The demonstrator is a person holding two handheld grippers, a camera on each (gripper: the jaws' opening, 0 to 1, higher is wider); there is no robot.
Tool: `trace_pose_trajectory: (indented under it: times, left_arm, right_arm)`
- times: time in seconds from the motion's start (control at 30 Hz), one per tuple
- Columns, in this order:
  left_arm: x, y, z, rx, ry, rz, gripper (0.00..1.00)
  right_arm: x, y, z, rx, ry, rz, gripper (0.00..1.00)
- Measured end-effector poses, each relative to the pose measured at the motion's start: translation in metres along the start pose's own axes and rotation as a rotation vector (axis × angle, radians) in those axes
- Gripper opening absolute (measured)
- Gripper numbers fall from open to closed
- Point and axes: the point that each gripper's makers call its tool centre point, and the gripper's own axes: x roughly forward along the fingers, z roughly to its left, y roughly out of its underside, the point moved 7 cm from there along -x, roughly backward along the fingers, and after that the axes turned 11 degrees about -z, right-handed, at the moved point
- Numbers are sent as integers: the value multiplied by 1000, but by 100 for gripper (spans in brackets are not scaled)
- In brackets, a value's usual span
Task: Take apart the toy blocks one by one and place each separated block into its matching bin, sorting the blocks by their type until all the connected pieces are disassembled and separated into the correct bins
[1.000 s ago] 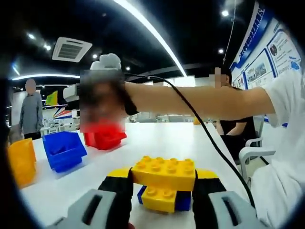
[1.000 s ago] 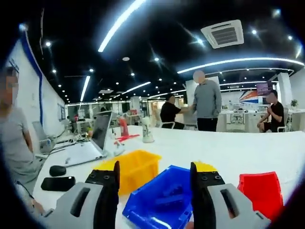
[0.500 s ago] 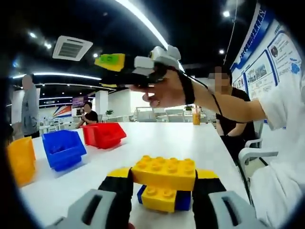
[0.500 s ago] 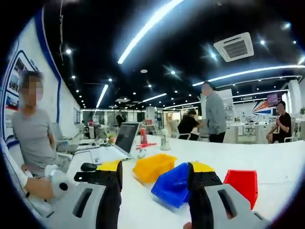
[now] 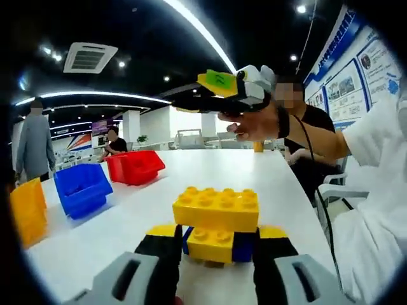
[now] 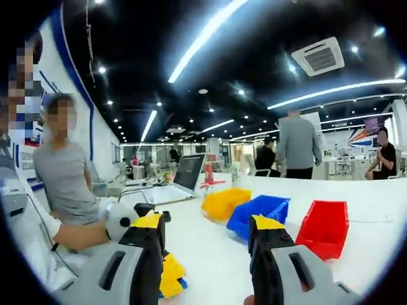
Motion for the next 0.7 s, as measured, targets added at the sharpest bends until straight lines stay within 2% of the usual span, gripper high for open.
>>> trace_pose_trajectory:
  times: [0.07,0.2,0.3,0.33,0.5,0.7]
  left_arm:
    - [1,1,1,-8,-5,4,44]
    - [1,1,1,-19,-4,3,42]
    - [1,2,-3,-19,4,6,42]
    - [1,2,0,-23,6,7,42]
    - [1,2,0,-26,19,8,42]
    - [1,2,-6,-21,39,6,42]
  right_arm:
    - [1,11,12,-2,-75,45,53]
    - [7,39,24,-75,-161,153,54]
    - [12,54,33,-57,-214,178,55]
    - [13,60,37,-69,-256,201,56]
    - [21,74,44,-96,-328,231,60]
    - [23,94,43,-102,-369,298,55]
